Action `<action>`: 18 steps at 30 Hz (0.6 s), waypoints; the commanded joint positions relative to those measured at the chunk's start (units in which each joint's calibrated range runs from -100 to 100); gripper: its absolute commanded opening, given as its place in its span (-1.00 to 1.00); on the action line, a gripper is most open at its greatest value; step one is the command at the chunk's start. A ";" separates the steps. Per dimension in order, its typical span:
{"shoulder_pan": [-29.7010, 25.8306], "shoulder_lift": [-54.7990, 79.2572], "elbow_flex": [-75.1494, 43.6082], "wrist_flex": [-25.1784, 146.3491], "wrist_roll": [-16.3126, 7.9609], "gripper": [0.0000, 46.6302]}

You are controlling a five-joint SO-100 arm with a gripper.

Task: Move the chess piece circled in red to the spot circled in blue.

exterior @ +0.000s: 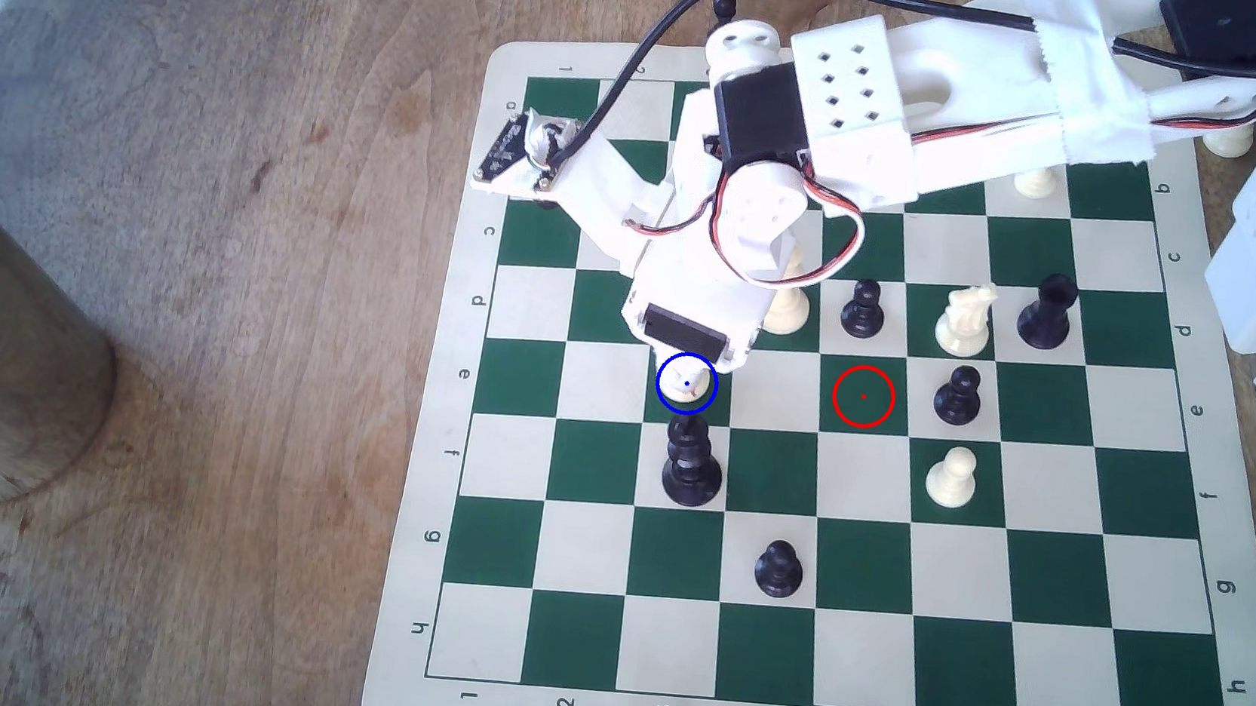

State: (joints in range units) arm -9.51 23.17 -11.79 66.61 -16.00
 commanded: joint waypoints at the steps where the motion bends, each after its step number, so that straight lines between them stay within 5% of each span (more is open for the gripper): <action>1: -0.15 -1.69 -3.71 -0.36 0.29 -0.99; 5: -0.15 -1.27 -3.62 -0.19 0.63 -0.88; 11: -0.07 -1.27 -3.62 2.26 1.90 -0.36; 18: 0.17 -3.39 -2.89 4.72 2.15 -0.36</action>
State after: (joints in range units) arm -9.51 23.42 -11.79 70.36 -13.99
